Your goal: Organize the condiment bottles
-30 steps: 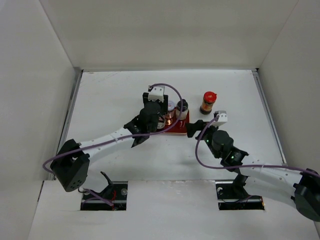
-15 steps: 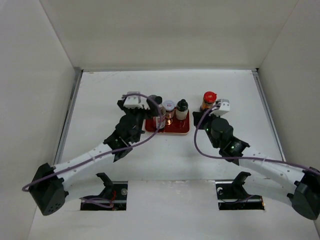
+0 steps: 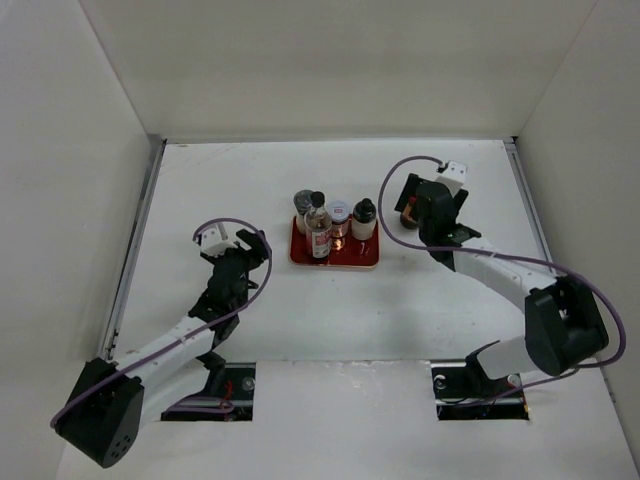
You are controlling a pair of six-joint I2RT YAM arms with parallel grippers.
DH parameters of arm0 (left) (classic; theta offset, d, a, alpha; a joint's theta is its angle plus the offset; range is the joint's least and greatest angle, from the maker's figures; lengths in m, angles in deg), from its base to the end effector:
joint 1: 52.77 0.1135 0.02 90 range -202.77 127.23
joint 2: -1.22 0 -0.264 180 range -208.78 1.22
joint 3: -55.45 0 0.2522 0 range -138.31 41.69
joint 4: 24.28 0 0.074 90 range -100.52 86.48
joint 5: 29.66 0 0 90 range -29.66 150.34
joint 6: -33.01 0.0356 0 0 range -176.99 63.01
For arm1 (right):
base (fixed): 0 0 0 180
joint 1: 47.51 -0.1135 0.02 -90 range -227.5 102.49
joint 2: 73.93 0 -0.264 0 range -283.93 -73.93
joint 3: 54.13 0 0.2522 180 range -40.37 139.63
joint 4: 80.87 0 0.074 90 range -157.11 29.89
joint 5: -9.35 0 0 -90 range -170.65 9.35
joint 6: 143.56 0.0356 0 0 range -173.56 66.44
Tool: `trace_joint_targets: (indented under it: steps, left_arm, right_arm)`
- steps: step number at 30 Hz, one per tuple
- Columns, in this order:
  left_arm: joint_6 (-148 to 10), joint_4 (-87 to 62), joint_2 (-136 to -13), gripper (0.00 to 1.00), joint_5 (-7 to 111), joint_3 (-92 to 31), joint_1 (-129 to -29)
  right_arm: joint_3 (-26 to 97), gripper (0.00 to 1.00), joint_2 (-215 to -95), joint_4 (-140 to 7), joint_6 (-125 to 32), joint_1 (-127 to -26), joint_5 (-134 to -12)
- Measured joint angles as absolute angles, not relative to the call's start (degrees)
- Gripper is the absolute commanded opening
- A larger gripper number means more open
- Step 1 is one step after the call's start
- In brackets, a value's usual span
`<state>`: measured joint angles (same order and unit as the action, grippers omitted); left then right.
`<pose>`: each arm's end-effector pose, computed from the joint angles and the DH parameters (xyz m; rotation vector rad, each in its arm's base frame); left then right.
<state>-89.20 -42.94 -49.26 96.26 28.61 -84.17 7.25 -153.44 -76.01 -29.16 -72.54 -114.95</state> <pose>0.1692 -0.0788 0.2071 -0.4815 1.5796 -0.3287 0.2865 0.1116 0.2542 0.3699 1.8630 -0.0066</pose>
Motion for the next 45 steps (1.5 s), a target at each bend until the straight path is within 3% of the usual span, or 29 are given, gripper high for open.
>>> trace_joint_targets:
  steps: [13,19,20,27,35,41,45]
  left_arm:
    - [-95.2,-46.0,-51.9,0.89,89.4,30.9,-80.9]
    - [-95.6,-46.6,-52.3,0.90,89.4,31.6,-80.6]
    - [-95.6,-46.9,-52.7,0.89,89.5,31.6,-80.6]
    - [-95.9,-47.7,-54.3,0.82,89.2,31.6,-80.5]
    - [-95.9,-48.0,-54.6,0.85,89.1,31.6,-80.2]
    - [-96.0,-48.0,-55.6,0.90,89.1,31.6,-79.8]
    - [-96.1,-48.0,-55.6,1.00,89.2,31.6,-79.6]
  right_arm:
    - [15.5,0.99,-165.4,-74.3,-31.7,-69.5,-114.8]
    - [15.3,0.60,-167.4,-74.8,-31.9,-68.9,-114.5]
    - [15.0,0.57,-167.2,-75.3,-31.8,-68.9,-114.6]
    - [5.5,0.57,-156.4,-75.2,-31.7,-71.1,-116.1]
    - [-1.4,0.56,-138.4,-73.8,-30.7,-85.0,-117.1]
    - [-0.2,0.55,-144.9,-79.6,-30.2,-93.5,-114.4]
    - [1.4,0.56,-151.2,-81.7,-30.8,-94.2,-113.0]
